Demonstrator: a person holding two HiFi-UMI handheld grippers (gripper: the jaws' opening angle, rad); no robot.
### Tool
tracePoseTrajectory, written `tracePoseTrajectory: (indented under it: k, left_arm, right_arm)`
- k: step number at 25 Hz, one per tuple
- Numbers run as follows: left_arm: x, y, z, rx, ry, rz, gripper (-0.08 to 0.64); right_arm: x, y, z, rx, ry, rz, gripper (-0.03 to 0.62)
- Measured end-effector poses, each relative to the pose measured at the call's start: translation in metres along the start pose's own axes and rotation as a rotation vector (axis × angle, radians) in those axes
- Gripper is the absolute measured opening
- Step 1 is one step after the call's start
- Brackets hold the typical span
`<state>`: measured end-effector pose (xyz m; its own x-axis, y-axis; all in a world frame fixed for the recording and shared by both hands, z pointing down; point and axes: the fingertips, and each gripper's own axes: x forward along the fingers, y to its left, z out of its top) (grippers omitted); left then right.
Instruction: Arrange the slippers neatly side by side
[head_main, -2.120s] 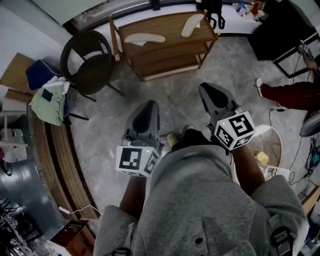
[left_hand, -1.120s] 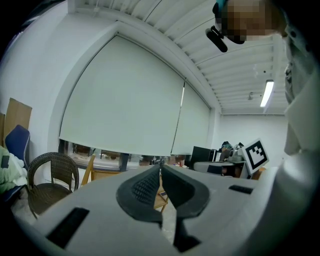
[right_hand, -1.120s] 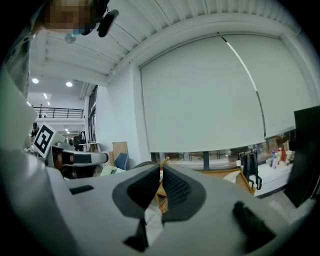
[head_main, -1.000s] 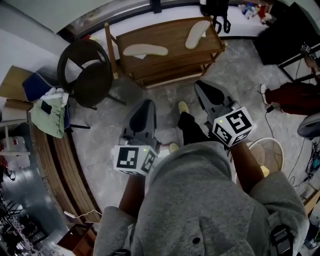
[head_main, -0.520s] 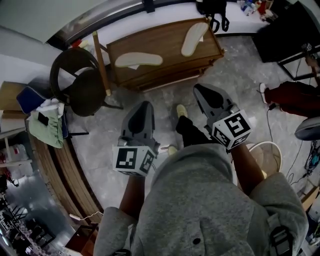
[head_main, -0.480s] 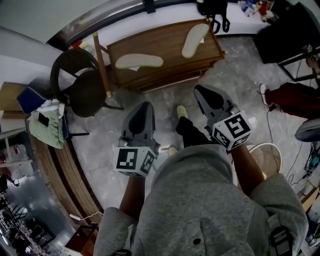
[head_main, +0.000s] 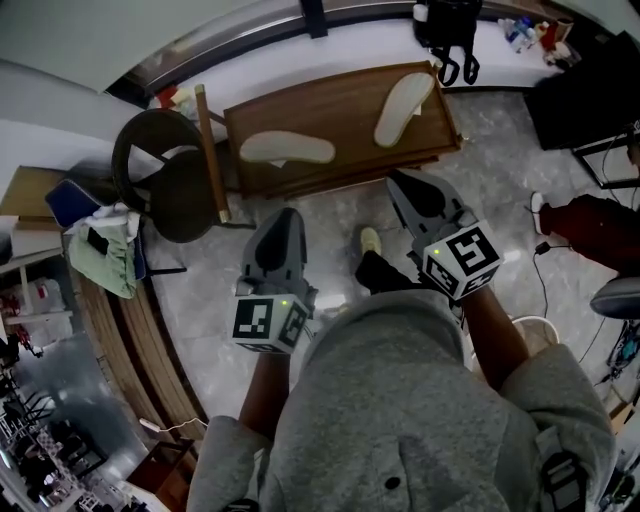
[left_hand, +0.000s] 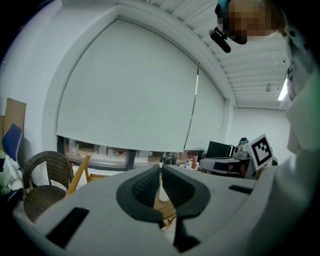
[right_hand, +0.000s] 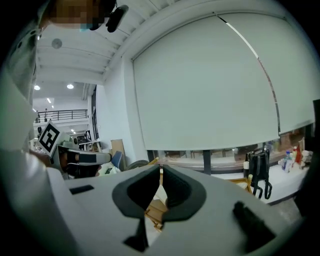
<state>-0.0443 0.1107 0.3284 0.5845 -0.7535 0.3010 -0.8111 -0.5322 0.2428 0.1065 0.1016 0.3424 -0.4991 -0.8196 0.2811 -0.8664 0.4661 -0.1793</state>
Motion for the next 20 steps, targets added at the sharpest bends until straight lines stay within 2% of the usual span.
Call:
tracePoseTrajectory:
  k: [11,20]
  left_arm:
    - [0.054,0.003,0.013,0.005,0.010,0.090,0.026]
    - [0.066,0.011,0.024,0.004,-0.010,0.156,0.026]
  right_arm:
    - [0.025,-0.054,0.011,-0.010,-0.002,0.047,0.037]
    - [0.046,-0.065,0.014,-0.007,0.006,0.106,0.037]
